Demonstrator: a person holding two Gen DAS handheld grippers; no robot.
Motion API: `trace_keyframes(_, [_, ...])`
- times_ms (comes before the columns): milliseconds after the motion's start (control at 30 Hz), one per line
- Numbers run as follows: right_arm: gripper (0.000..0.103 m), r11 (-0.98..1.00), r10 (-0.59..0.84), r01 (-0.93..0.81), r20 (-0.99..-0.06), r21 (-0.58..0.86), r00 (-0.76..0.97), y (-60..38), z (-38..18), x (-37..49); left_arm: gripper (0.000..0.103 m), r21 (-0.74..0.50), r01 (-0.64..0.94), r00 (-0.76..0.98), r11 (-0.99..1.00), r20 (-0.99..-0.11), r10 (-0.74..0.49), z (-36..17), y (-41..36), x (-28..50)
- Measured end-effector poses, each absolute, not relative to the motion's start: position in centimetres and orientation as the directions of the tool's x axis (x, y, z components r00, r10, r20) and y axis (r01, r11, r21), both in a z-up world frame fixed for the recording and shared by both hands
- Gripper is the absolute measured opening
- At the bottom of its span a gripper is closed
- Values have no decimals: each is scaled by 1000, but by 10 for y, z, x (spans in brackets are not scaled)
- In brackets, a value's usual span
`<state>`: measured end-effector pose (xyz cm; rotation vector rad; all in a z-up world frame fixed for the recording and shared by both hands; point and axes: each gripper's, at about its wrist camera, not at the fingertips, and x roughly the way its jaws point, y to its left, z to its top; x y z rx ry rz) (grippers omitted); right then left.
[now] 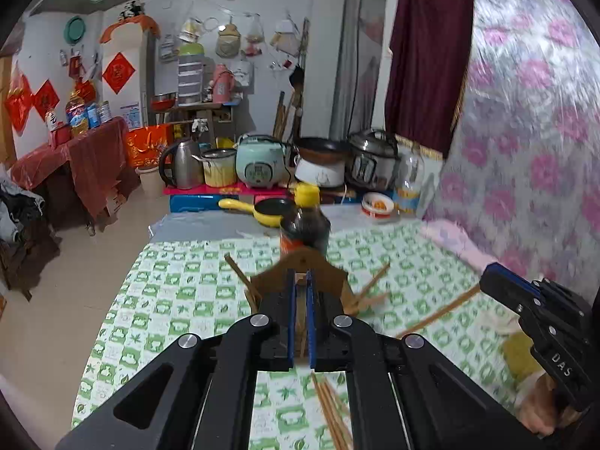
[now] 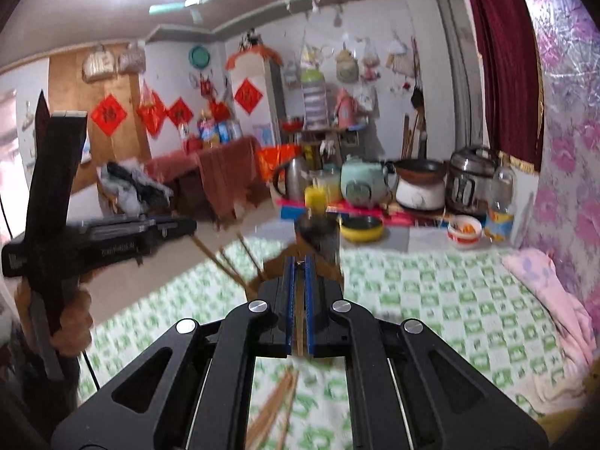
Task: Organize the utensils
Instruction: 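Lower the held chopstick into the wooden holder with the right tool, then open the right tool to release the chopstick and pull back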
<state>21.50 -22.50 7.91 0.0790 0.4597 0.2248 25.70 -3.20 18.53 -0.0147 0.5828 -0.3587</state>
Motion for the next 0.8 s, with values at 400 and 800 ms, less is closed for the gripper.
trace_keyframes(400, [6,986,156,-114,-434,121,887,-200,41,296,6,-160,222,809,962,-520,-273,171,-23,311])
trace_keyframes(800, [21,977,181,-91,-513,195,839,-220,13,316,71,-232,155,758,960,-595,-266,133,-16,351])
